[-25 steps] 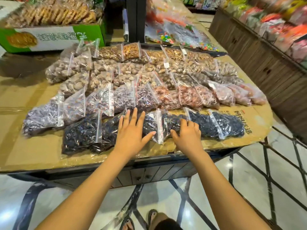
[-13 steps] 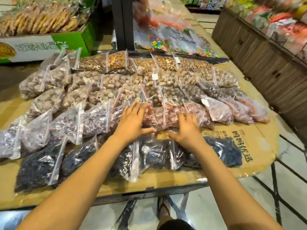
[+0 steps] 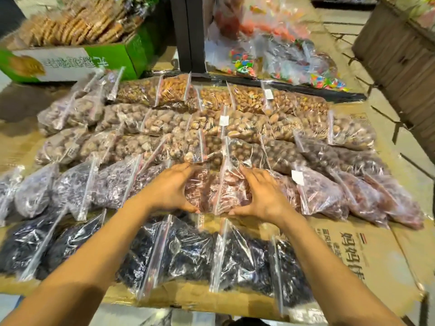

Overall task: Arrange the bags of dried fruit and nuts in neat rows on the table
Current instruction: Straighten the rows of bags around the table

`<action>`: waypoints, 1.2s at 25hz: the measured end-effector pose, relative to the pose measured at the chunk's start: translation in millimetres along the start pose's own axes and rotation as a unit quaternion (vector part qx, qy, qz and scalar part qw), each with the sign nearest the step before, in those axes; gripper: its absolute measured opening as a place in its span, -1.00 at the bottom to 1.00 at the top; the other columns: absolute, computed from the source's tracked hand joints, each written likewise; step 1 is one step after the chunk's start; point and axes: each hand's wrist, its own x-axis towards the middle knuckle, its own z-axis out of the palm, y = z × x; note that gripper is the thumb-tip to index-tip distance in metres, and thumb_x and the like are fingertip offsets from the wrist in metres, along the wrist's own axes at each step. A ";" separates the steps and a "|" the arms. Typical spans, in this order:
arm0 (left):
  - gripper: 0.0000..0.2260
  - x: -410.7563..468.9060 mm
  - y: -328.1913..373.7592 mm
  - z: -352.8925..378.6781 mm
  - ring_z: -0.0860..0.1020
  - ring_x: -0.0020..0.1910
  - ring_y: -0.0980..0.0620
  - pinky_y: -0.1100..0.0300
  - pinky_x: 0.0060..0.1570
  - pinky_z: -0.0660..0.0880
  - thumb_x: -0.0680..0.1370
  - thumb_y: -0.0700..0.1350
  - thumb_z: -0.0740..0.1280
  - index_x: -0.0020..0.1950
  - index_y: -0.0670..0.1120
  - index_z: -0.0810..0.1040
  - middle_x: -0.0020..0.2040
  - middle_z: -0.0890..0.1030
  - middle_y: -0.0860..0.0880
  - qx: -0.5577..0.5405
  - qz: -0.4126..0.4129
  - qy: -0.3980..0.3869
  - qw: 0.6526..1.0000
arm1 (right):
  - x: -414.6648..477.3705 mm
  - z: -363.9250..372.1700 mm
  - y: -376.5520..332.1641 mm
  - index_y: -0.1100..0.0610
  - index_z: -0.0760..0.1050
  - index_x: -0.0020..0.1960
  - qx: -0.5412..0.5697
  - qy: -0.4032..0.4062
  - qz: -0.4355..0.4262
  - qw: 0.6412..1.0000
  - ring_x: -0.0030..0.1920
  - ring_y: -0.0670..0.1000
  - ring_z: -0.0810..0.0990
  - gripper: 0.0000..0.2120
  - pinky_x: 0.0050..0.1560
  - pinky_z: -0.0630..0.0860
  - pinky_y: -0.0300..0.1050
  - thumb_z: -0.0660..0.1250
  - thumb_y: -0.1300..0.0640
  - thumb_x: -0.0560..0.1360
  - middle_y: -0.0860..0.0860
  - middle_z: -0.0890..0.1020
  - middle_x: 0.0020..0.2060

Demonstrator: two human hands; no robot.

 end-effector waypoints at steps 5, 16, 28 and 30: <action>-0.01 3.0 10.8 -2.5 0.19 0.49 -0.02 0.12 0.47 0.07 0.28 0.19 0.52 0.55 0.06 0.04 0.53 0.21 0.00 0.035 0.001 -0.008 0.999 | 2.1 3.2 6.1 -0.02 -0.14 0.56 0.003 0.022 -0.048 0.999 0.53 0.04 0.00 0.10 0.49 -0.10 -0.05 0.44 -0.32 0.27 0.03 0.10 0.54; 0.07 3.0 24.2 -8.2 0.01 0.54 -0.03 0.06 0.46 -0.02 0.26 0.22 0.52 0.56 0.14 -0.11 0.57 0.04 0.03 0.030 -0.041 -0.078 0.996 | 0.9 4.5 12.7 -0.03 -0.13 0.55 0.010 0.011 -0.070 0.997 0.53 0.06 0.00 0.08 0.48 -0.18 -0.04 0.44 -0.30 0.28 0.03 0.09 0.54; 0.07 -10.9 32.9 4.0 -0.16 0.55 -0.02 0.08 0.42 -0.22 0.31 0.34 0.40 0.56 0.05 -0.21 0.58 -0.16 0.01 0.039 -0.050 -0.069 0.996 | -3.0 4.9 9.7 -0.08 -0.09 0.55 0.048 0.012 -0.056 0.997 0.54 0.03 0.00 0.07 0.52 -0.11 0.00 0.50 -0.19 0.26 0.00 0.09 0.54; -0.01 -16.5 32.3 11.3 -0.19 0.55 0.00 0.06 0.42 -0.25 0.35 0.45 0.22 0.57 0.04 -0.19 0.57 -0.22 0.04 0.029 -0.050 -0.037 0.998 | -3.9 4.8 9.4 -0.11 -0.15 0.55 0.046 -0.002 -0.049 0.998 0.55 -0.01 -0.05 0.10 0.52 -0.11 0.01 0.49 -0.23 0.26 -0.04 0.03 0.56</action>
